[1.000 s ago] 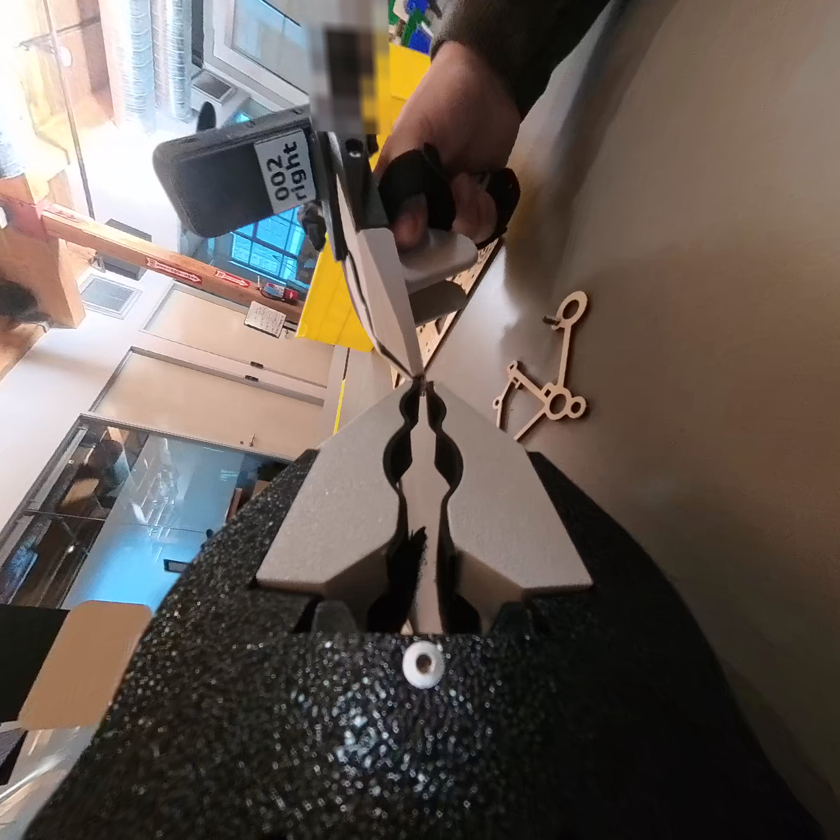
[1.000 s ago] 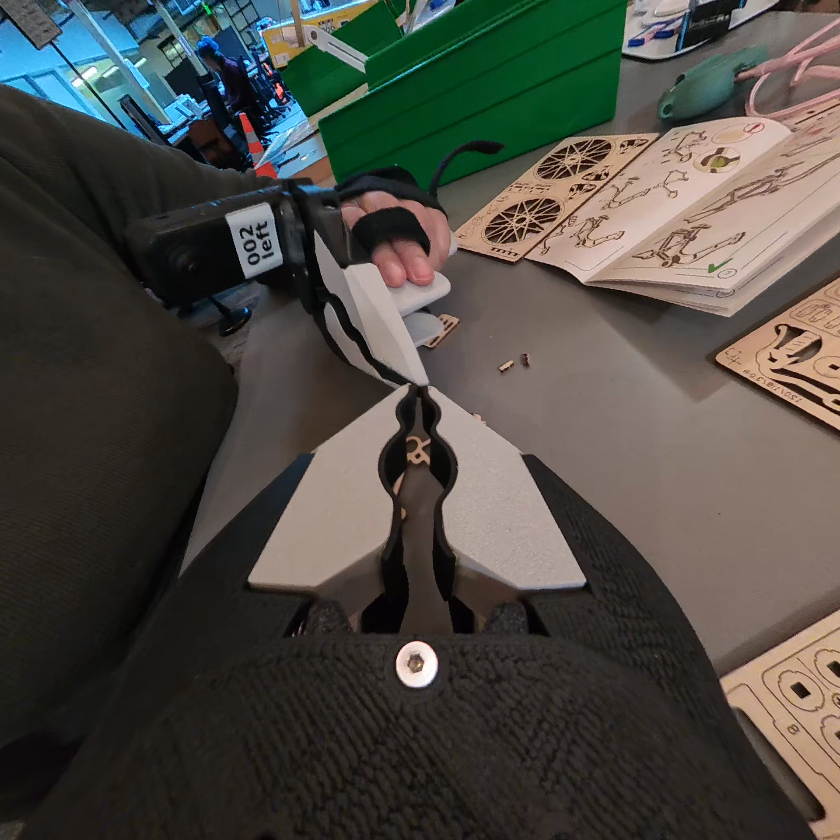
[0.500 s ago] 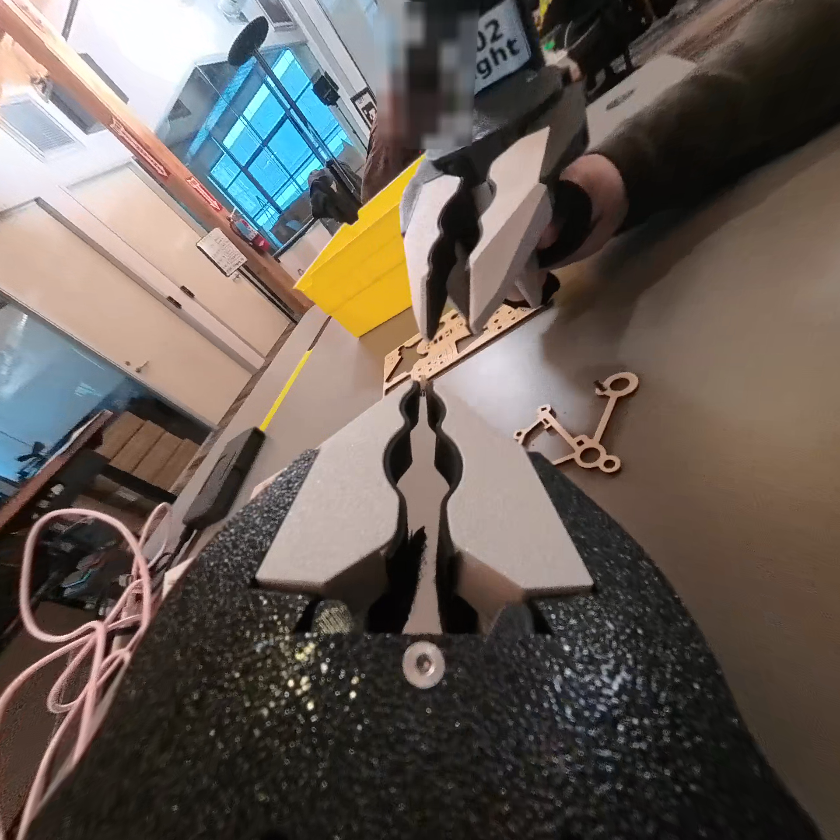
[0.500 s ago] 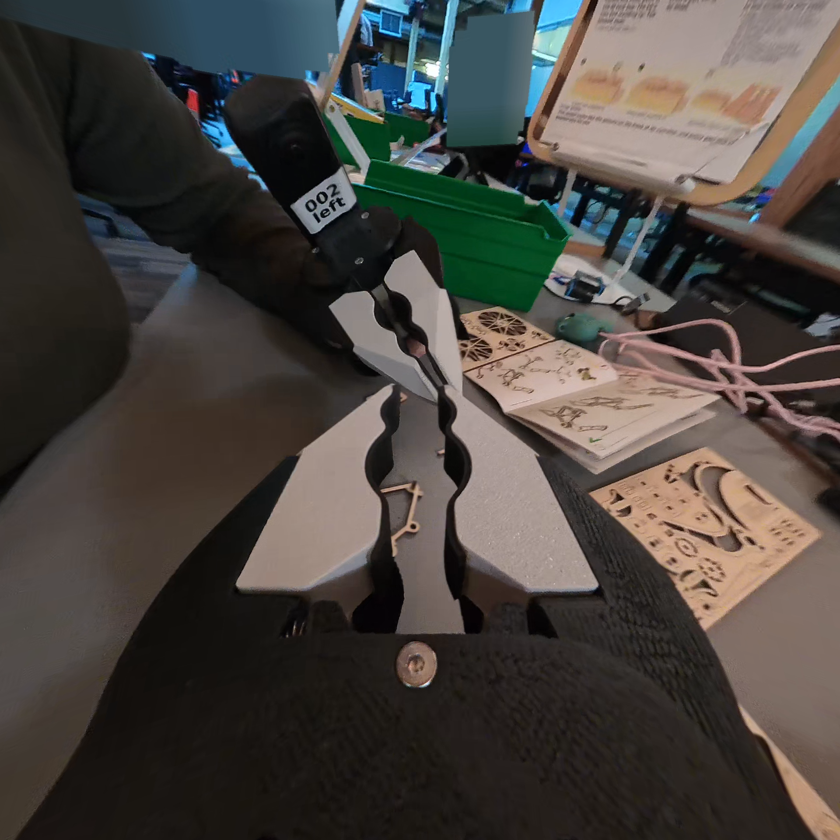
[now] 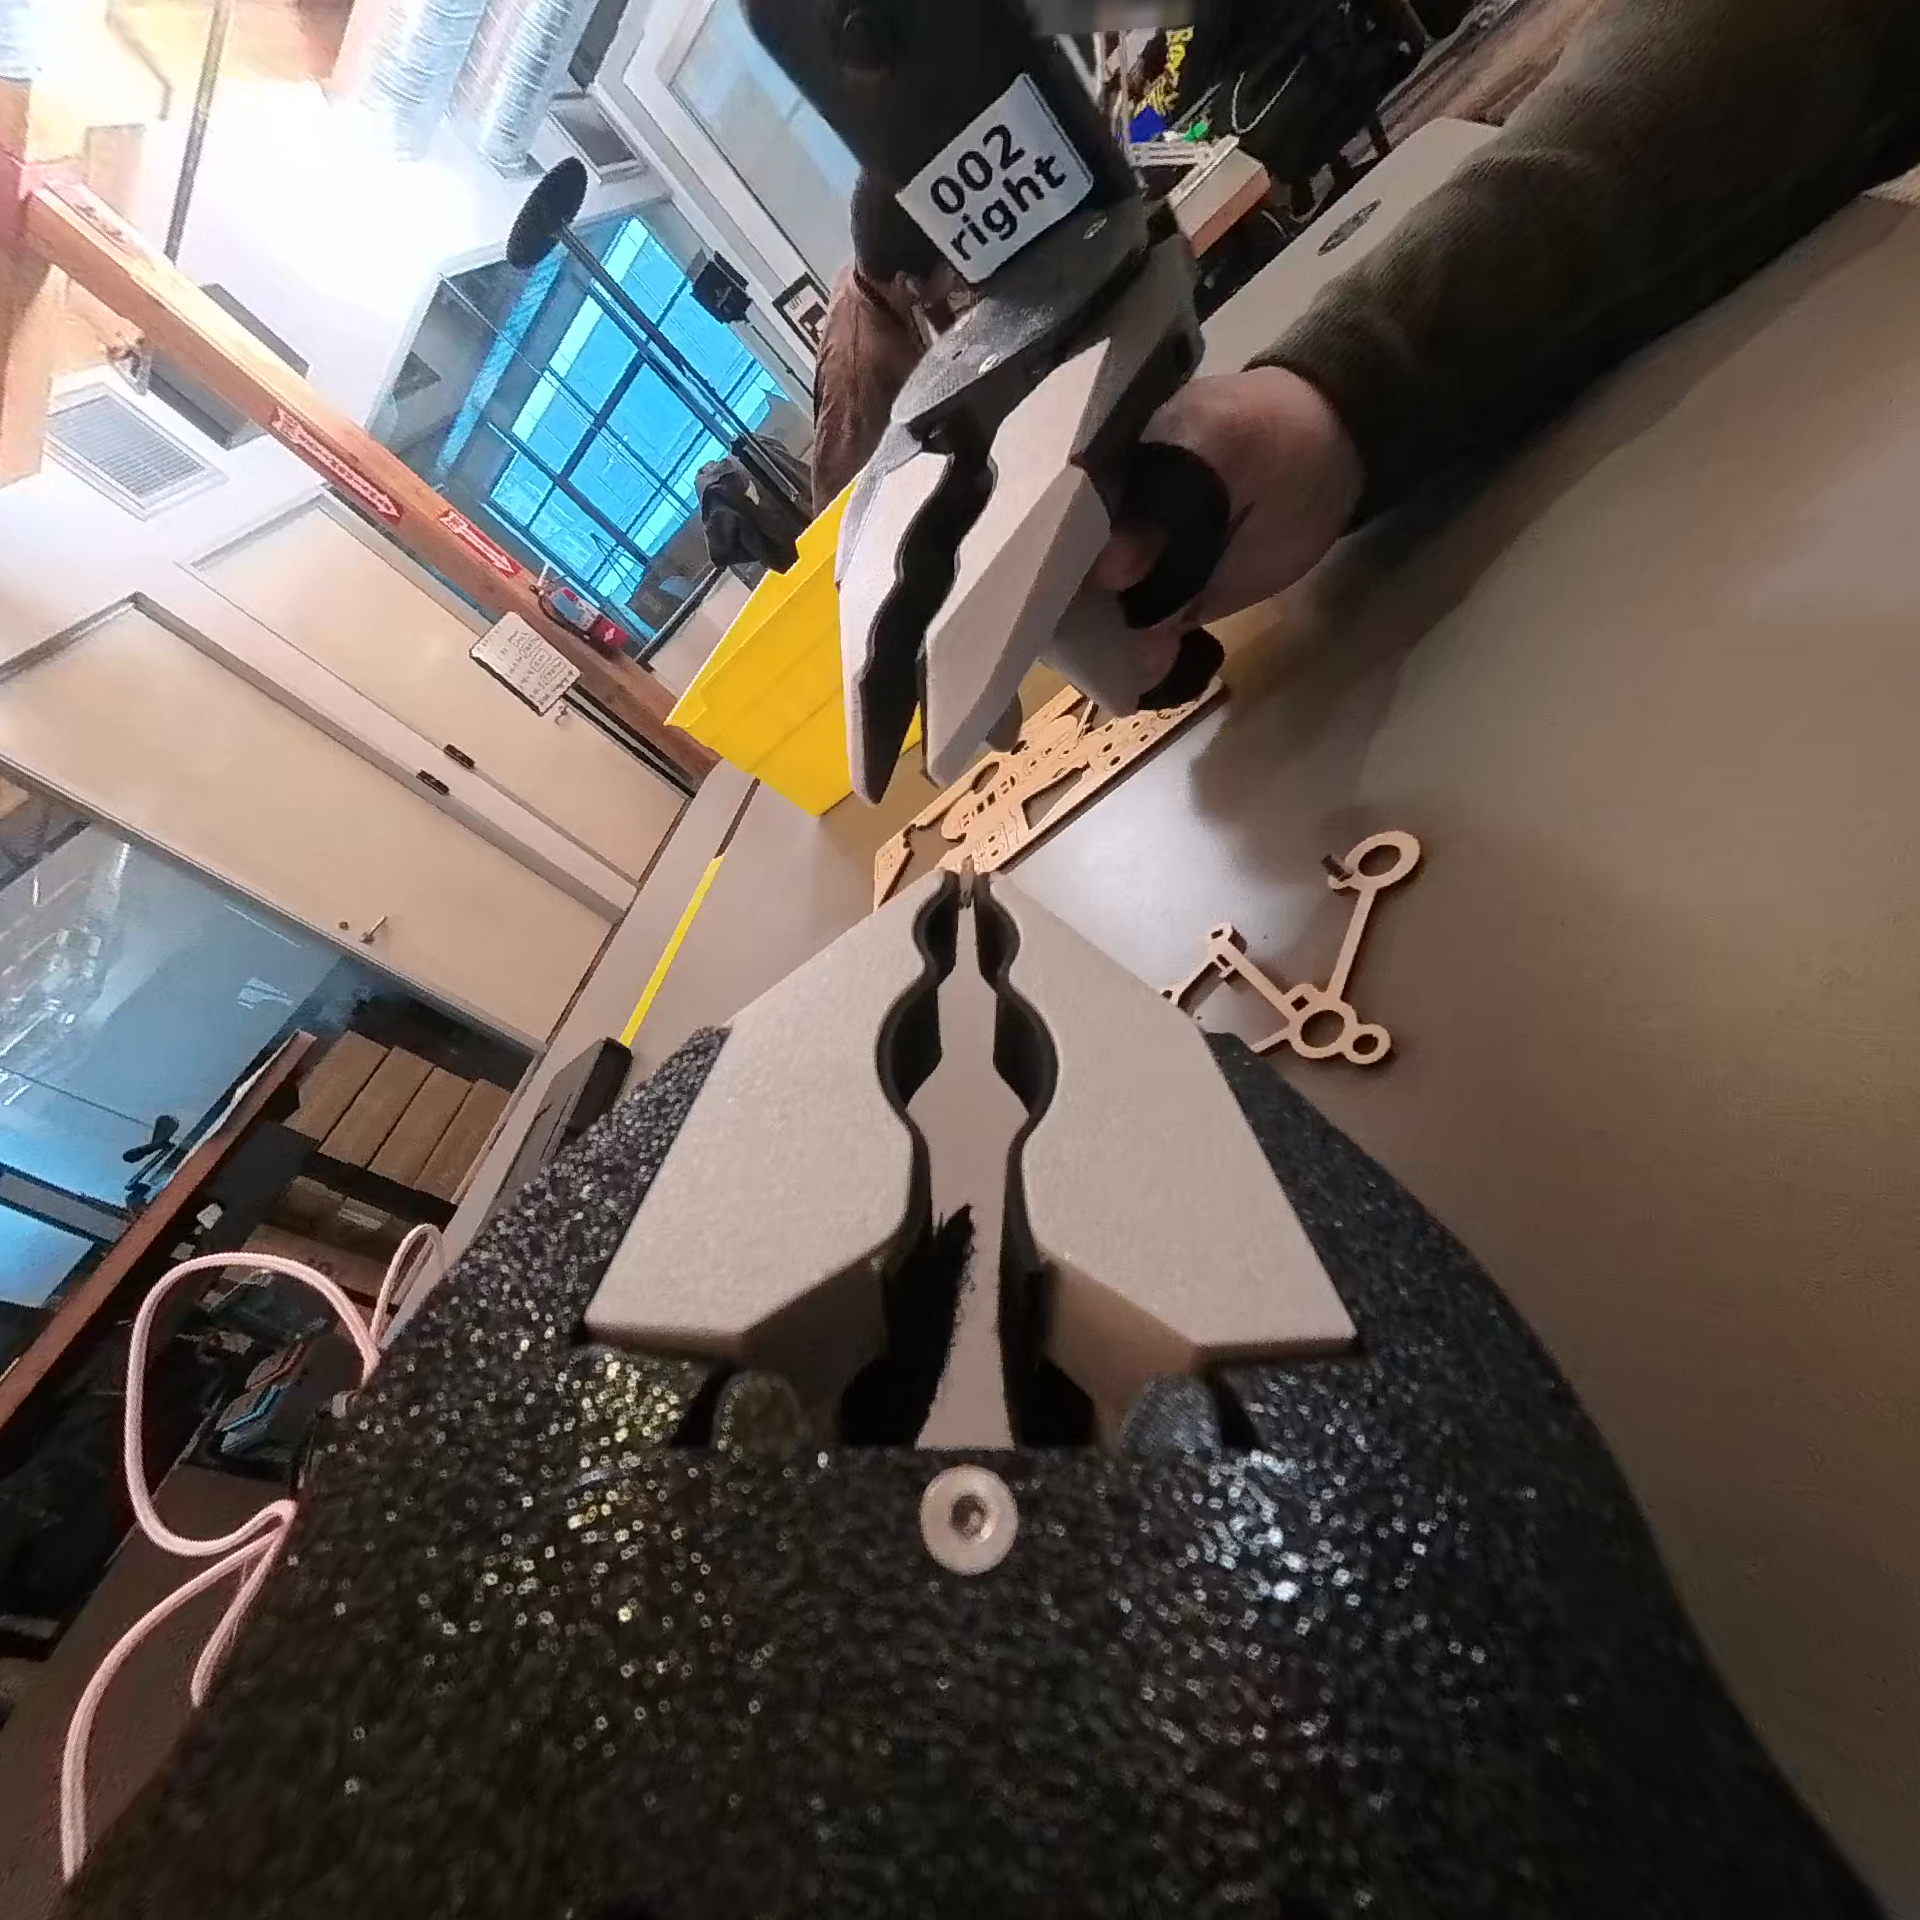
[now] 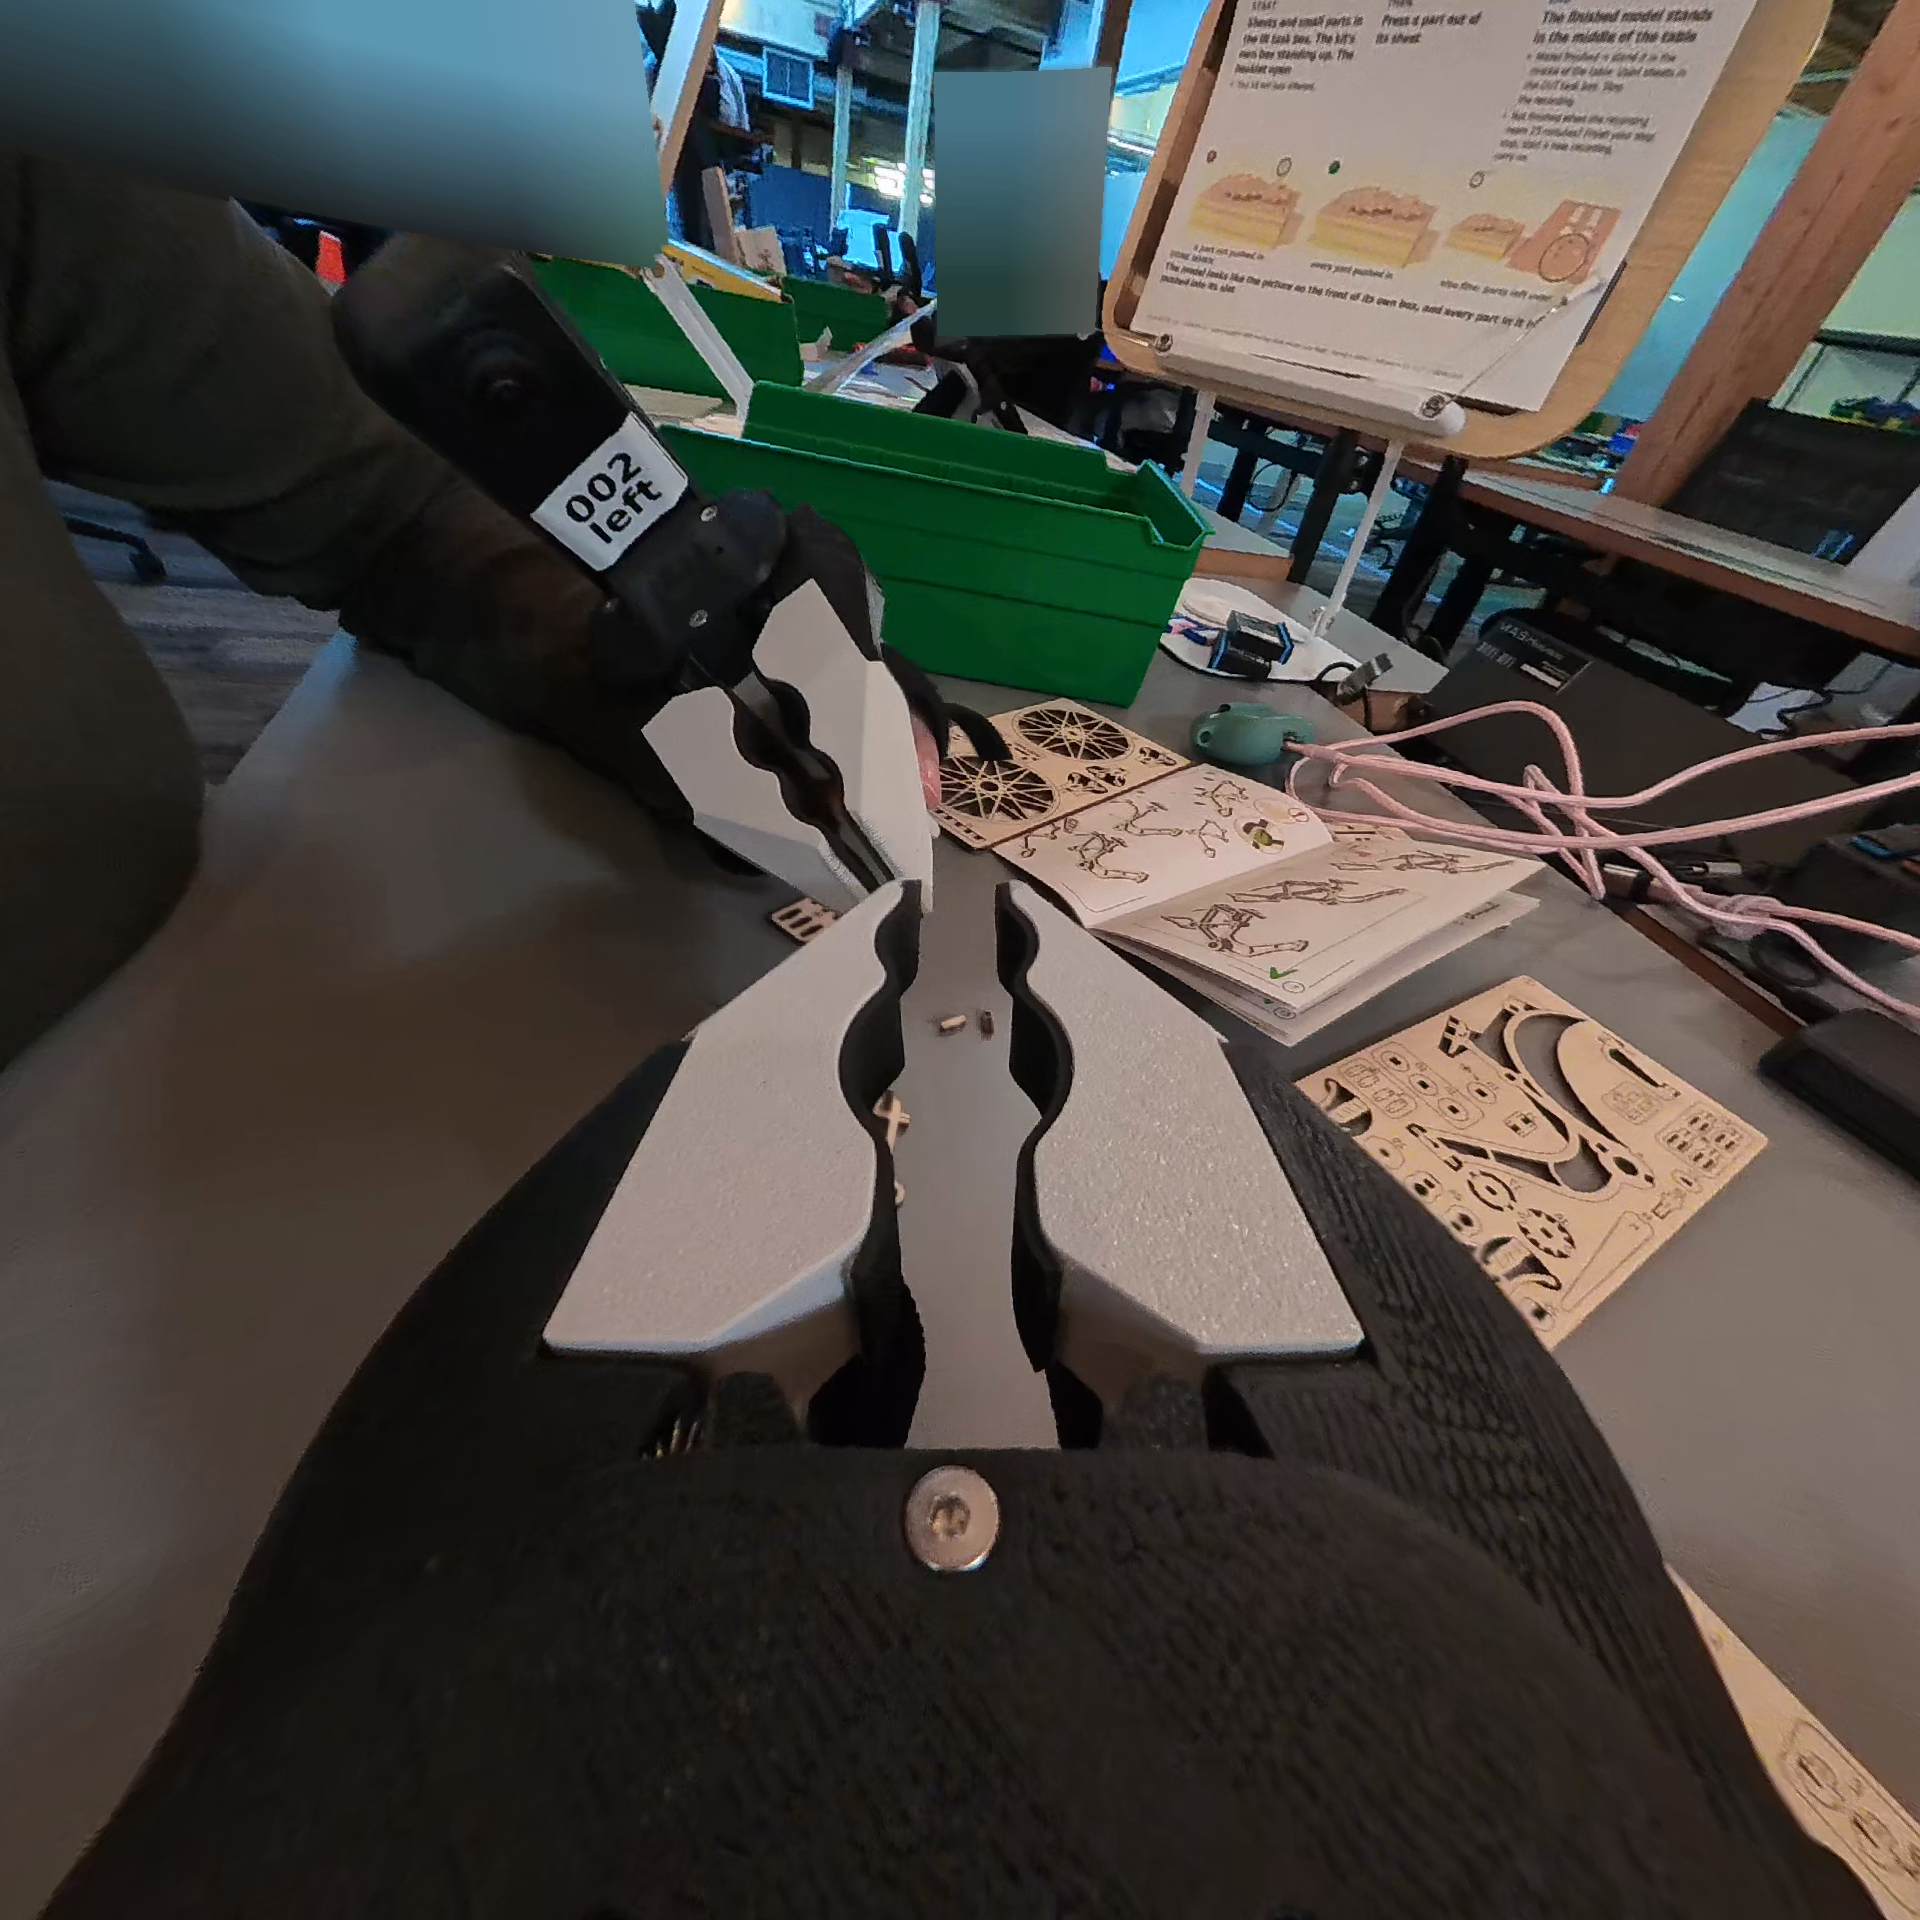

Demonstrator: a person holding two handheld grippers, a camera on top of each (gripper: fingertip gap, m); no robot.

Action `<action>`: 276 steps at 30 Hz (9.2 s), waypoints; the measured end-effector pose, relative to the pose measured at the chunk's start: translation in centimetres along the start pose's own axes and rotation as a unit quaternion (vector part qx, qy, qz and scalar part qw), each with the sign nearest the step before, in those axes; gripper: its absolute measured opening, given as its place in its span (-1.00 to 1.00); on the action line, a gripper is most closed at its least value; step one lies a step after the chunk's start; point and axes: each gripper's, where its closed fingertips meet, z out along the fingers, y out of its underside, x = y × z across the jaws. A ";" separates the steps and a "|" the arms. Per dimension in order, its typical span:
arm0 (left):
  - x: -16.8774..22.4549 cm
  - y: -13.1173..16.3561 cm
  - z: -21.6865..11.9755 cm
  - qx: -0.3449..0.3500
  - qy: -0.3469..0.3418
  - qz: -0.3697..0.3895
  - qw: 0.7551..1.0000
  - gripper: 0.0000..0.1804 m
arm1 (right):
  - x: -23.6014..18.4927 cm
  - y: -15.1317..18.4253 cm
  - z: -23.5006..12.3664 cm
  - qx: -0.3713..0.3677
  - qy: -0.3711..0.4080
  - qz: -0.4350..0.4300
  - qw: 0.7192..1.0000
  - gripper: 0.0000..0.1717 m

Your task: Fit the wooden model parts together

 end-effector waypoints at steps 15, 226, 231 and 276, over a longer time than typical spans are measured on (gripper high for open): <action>-0.5 -0.3 -0.3 0.021 -0.002 -0.033 0.999 -1.00 | -0.7 0.3 0.4 -0.014 -0.017 -0.003 1.000 -0.85; 7.6 3.0 -0.1 -0.203 0.245 -0.282 0.905 -0.89 | -3.1 8.3 -1.4 -0.256 -0.148 0.091 0.951 -0.99; 7.6 3.0 -0.1 -0.203 0.245 -0.285 0.904 -0.89 | -3.1 8.3 -1.4 -0.256 -0.149 0.091 0.951 -0.98; 7.5 3.1 0.0 -0.206 0.238 -0.289 0.904 -0.90 | -3.1 8.7 -1.5 -0.304 -0.108 0.014 0.946 -0.98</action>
